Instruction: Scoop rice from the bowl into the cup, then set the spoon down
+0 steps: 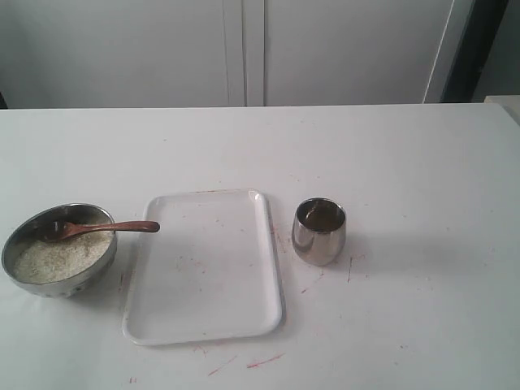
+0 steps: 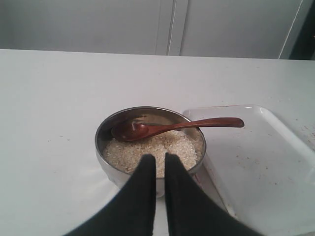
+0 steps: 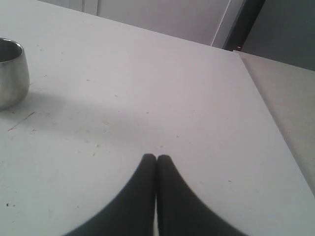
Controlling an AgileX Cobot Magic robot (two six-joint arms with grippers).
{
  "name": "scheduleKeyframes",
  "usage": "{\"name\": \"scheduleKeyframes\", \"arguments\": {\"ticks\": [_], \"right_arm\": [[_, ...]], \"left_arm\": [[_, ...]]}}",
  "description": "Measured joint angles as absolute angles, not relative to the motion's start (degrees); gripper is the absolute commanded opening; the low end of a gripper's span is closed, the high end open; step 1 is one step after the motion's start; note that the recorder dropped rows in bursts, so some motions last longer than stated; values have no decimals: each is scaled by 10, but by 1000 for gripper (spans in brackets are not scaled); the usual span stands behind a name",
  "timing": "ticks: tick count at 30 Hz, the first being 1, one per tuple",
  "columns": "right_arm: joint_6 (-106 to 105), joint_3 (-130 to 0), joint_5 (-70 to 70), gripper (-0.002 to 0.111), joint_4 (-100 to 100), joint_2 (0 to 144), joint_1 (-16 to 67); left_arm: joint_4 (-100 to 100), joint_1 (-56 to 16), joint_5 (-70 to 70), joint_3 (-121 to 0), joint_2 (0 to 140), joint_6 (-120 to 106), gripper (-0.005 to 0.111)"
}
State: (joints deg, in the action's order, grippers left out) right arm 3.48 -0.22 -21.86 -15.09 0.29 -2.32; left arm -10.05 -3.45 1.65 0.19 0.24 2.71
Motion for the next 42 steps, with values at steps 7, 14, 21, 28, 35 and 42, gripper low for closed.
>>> {"name": "scheduleKeyframes", "arguments": {"ticks": [7,14,21,28,35,42], "right_arm": [[35,-2,-219,0,-151,3,-23],[35,-1,-196,0,-151,3,-23],[35,-1,-12,0,-151,3,-23],[134,-1,198,0,-150,3,-23],[379,-1,334,0,-144,3,-23],[612,-11,341,0,-274,3,-23]], "left_arm": [[-101,-35,16,2,2,27,14],[-101,-35,16,2,2,27,14],[-101,-35,16,2,2,27,14],[-101,-35,16,2,2,27,14],[-101,-35,16,2,2,27,14],[-101,-35,16,2,2,27,14]]}}
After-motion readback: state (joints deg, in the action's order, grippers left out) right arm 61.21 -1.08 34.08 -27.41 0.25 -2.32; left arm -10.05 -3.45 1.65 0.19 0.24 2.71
